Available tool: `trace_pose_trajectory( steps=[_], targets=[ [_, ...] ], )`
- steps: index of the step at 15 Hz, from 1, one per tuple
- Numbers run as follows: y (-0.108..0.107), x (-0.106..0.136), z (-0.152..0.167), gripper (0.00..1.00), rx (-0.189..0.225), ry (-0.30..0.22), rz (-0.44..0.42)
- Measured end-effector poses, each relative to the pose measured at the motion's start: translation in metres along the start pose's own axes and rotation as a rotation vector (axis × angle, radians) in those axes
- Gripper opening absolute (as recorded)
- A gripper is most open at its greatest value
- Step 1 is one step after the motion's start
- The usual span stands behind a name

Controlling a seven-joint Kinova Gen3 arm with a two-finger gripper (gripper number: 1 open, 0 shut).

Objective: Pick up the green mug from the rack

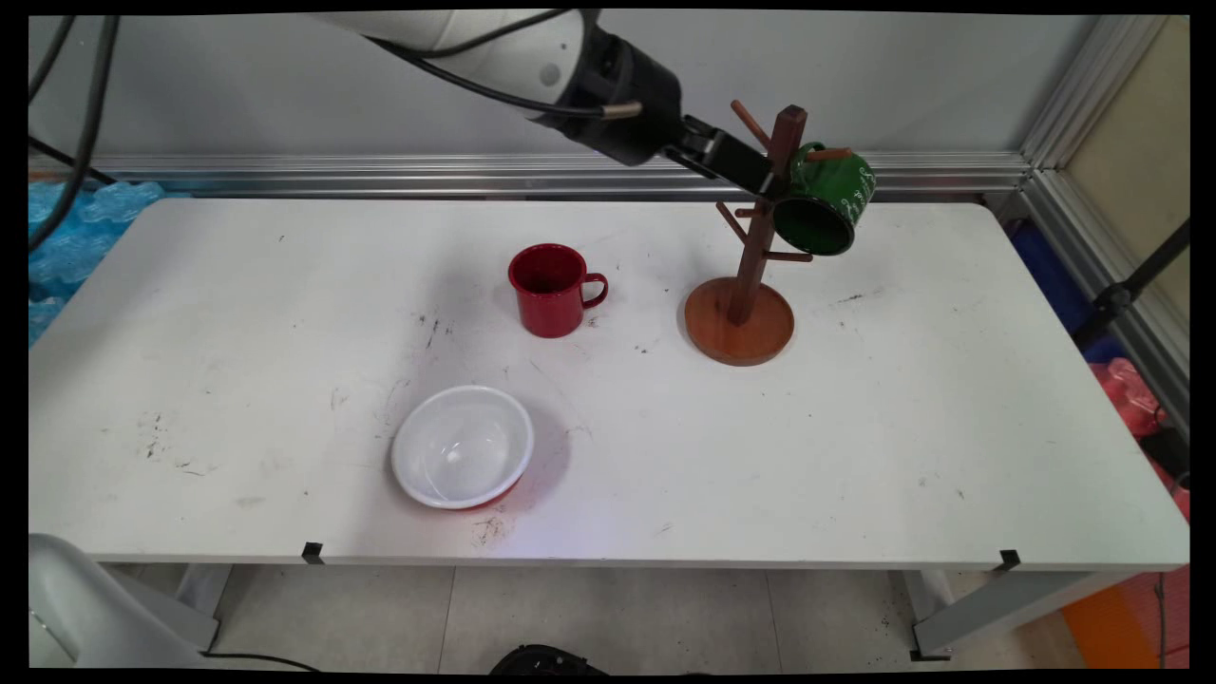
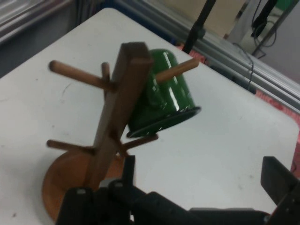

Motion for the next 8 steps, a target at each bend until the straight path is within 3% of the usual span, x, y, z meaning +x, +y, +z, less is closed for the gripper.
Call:
trace_pose_trajectory(
  steps=[8],
  targets=[
    [0.021,-0.009,0.025,1.00,-0.024,0.069,-0.048]
  ],
)
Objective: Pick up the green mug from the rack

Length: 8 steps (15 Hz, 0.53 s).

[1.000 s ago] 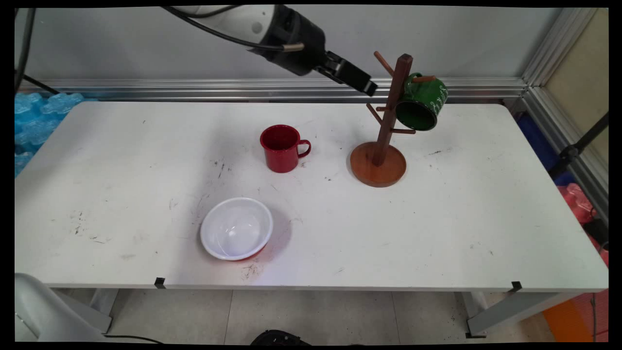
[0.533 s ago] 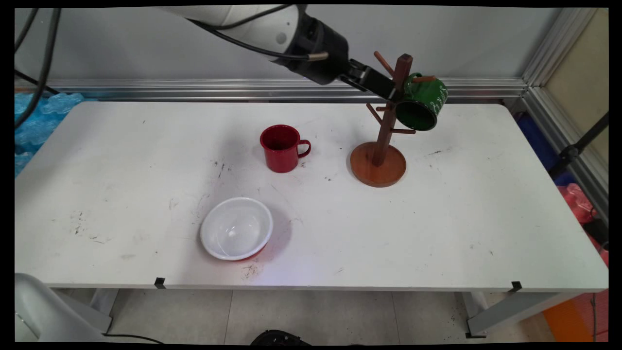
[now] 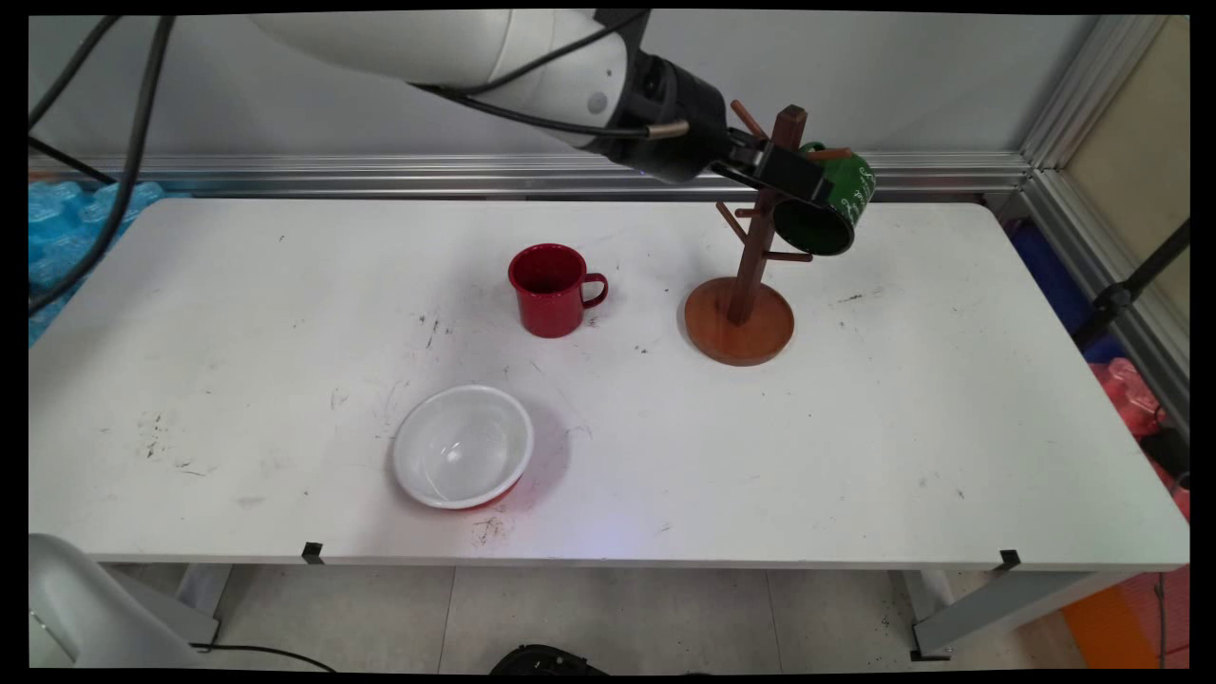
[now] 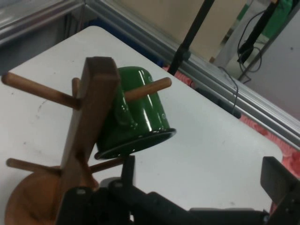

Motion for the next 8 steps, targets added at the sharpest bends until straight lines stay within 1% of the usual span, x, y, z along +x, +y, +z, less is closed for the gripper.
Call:
trace_pose_trajectory(
  steps=[8],
  targets=[
    [0.007,-0.012,0.025,1.00,0.009,0.044,-0.089]
  ],
)
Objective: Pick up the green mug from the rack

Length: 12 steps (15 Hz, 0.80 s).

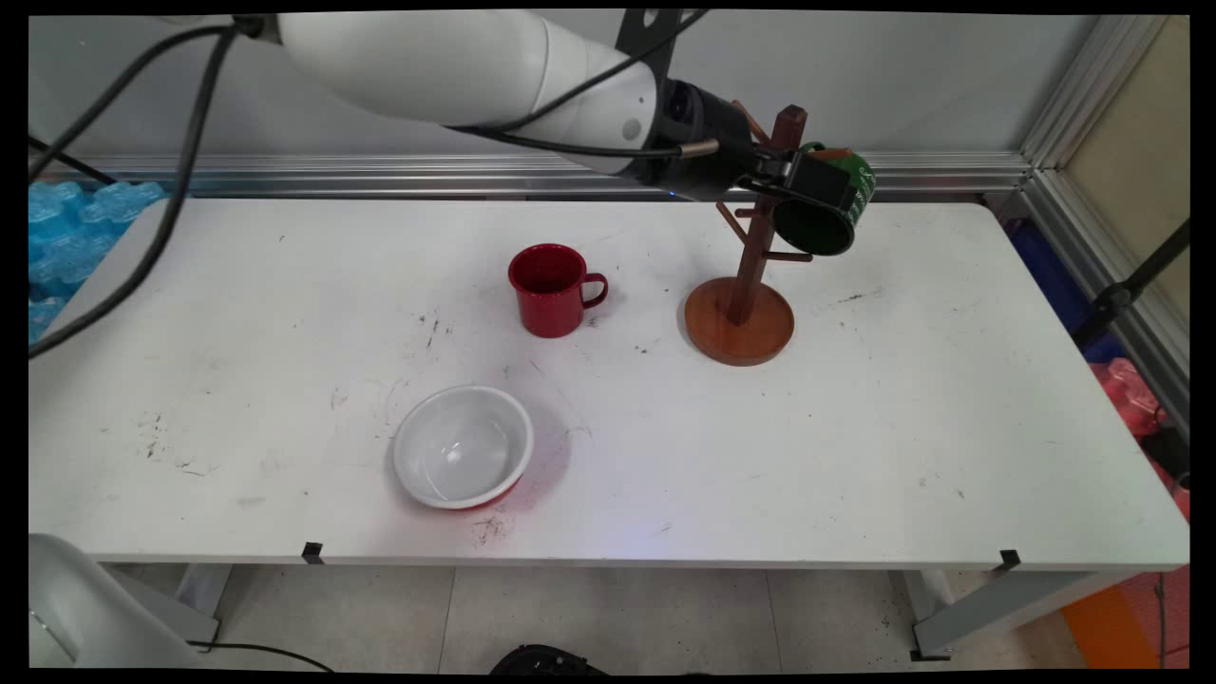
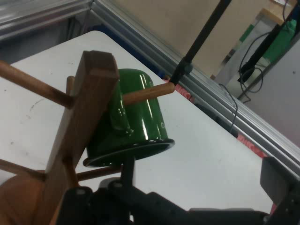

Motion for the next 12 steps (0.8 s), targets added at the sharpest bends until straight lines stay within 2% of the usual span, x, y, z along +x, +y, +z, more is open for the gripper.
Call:
trace_pose_trajectory(
  steps=[12],
  targets=[
    [0.009,-0.018,0.035,1.00,0.010,0.026,-0.127]
  ],
)
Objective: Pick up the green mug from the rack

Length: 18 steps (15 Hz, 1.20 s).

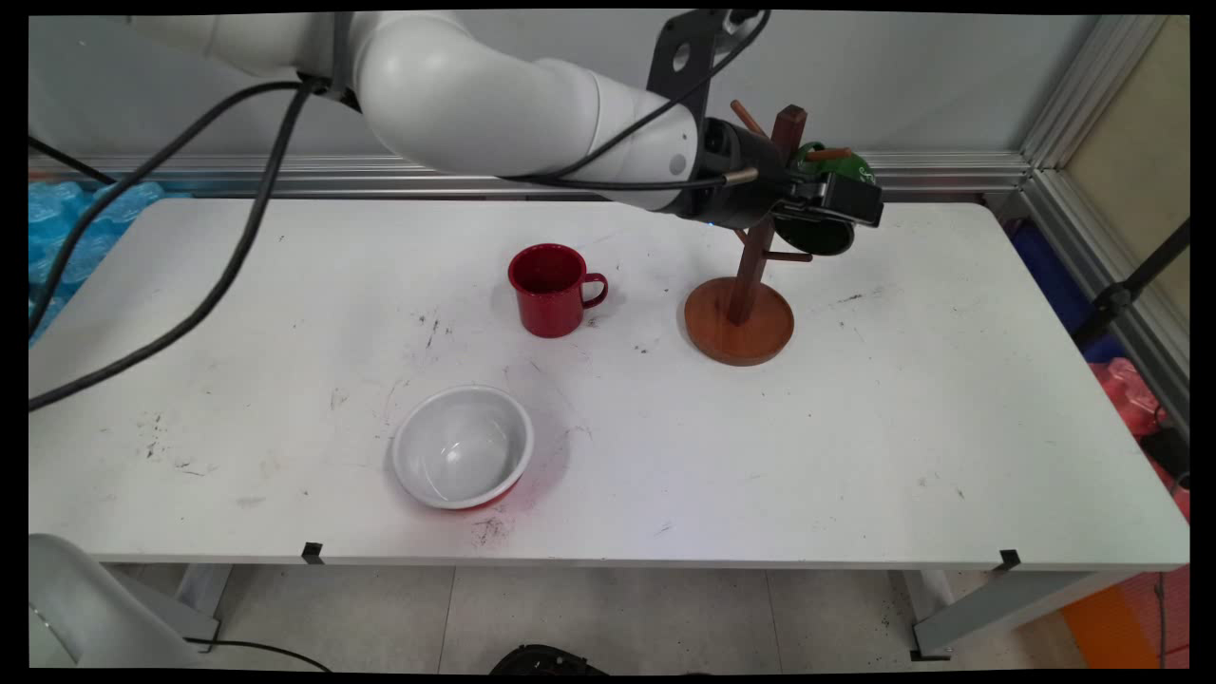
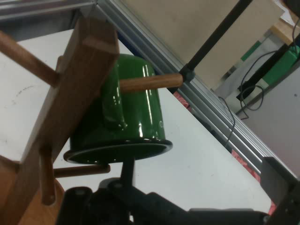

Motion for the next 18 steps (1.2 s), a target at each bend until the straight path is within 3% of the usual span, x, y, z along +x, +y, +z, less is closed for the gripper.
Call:
trace_pose_trajectory(
  steps=[12,18],
  targets=[
    [0.007,-0.013,0.027,1.00,0.029,0.063,-0.054],
    [0.010,-0.020,0.035,1.00,0.037,0.069,-0.066]
  ],
)
